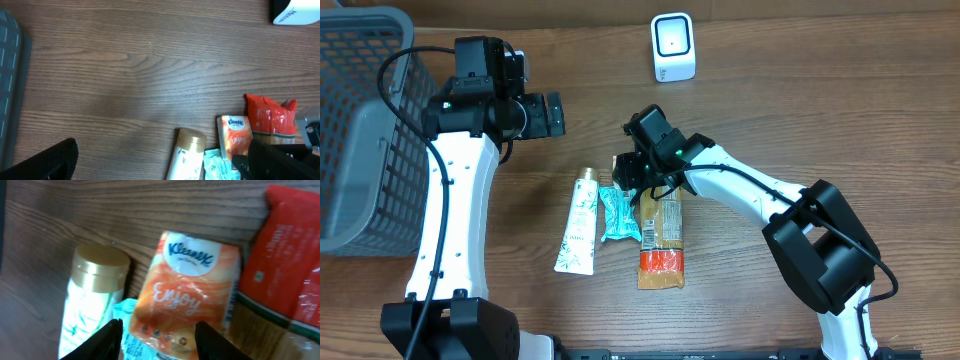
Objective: Scan the item barcode
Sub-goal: 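Lower the right gripper toward the small orange Kleenex pack, then close the right gripper on the Kleenex pack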
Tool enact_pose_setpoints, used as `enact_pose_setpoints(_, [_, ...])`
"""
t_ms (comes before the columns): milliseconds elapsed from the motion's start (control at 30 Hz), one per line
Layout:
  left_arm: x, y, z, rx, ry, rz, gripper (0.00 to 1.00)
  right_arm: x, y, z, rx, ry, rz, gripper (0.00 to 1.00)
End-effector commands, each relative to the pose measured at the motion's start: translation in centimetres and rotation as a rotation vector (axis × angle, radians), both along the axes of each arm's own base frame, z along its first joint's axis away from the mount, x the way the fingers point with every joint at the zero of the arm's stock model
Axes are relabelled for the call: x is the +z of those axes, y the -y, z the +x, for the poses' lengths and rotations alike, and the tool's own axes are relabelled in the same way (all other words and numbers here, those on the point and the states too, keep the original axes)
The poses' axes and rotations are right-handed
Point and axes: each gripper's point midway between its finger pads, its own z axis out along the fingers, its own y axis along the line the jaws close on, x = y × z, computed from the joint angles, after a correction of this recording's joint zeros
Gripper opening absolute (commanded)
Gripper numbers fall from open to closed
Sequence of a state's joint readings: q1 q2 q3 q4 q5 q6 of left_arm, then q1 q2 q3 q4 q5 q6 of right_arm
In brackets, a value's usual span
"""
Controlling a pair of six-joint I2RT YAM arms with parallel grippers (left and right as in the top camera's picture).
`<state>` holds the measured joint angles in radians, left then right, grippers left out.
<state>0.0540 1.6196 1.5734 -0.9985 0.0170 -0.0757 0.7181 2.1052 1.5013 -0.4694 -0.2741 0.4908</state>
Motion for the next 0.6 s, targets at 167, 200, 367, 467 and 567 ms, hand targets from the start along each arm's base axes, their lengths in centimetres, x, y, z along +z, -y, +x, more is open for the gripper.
enact_pose_setpoints(167, [0.6, 0.0, 0.2, 0.013, 0.020, -0.001, 1.00, 0.2, -0.2, 1.6, -0.037, 0.095, -0.017, 0.51])
enact_pose_setpoints(200, [0.7, 0.0, 0.2, 0.012, 0.020, -0.001, 1.00, 0.3, -0.1, 2.0, -0.049, 0.114, -0.019, 0.51])
enact_pose_setpoints(367, [0.7, 0.0, 0.2, 0.013, 0.020, -0.001, 1.00, 0.8, 0.3, 3.6, -0.087, 0.166, -0.020, 0.52])
enact_pose_setpoints(467, [0.6, 0.0, 0.2, 0.013, 0.020, -0.001, 1.00, 0.4, 0.8, 3.5, -0.095, 0.159, -0.041, 0.52])
enact_pose_setpoints(567, [0.7, 0.0, 0.2, 0.013, 0.020, -0.001, 1.00, -0.5, 1.4, 3.6, -0.117, 0.152, -0.080, 0.52])
